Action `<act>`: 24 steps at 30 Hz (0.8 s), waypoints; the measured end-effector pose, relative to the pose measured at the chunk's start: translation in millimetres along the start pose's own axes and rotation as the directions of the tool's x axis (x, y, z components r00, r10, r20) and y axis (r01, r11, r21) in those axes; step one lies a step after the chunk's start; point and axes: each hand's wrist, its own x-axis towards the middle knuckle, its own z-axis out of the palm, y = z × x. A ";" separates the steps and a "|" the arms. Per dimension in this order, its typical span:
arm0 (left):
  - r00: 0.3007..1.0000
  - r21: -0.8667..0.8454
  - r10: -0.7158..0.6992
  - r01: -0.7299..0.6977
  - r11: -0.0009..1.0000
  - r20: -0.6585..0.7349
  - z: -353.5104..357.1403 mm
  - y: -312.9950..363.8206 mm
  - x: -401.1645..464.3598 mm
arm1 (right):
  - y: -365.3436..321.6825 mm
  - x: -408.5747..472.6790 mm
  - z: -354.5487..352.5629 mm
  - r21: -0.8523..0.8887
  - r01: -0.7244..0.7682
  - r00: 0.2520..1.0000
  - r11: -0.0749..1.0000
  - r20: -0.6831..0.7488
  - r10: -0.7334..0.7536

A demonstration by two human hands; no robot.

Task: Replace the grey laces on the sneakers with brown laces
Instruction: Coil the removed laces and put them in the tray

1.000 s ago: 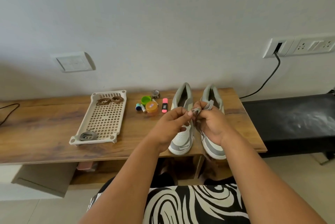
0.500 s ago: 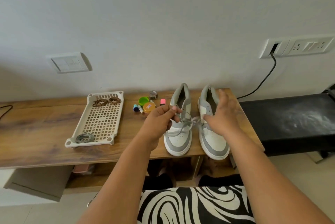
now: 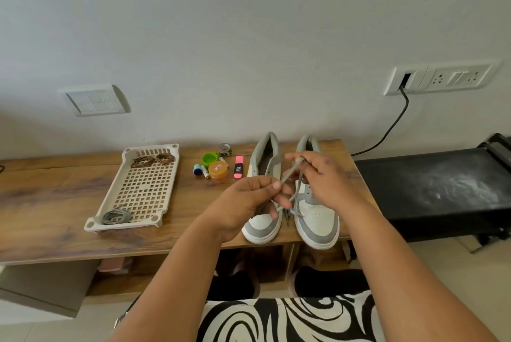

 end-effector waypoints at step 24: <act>0.879 -0.241 0.180 -0.310 0.920 -0.442 2.8 -1.8 9.6 | -23.9 -13.1 24.9 -0.321 0.097 0.914 0.942 0.403 0.043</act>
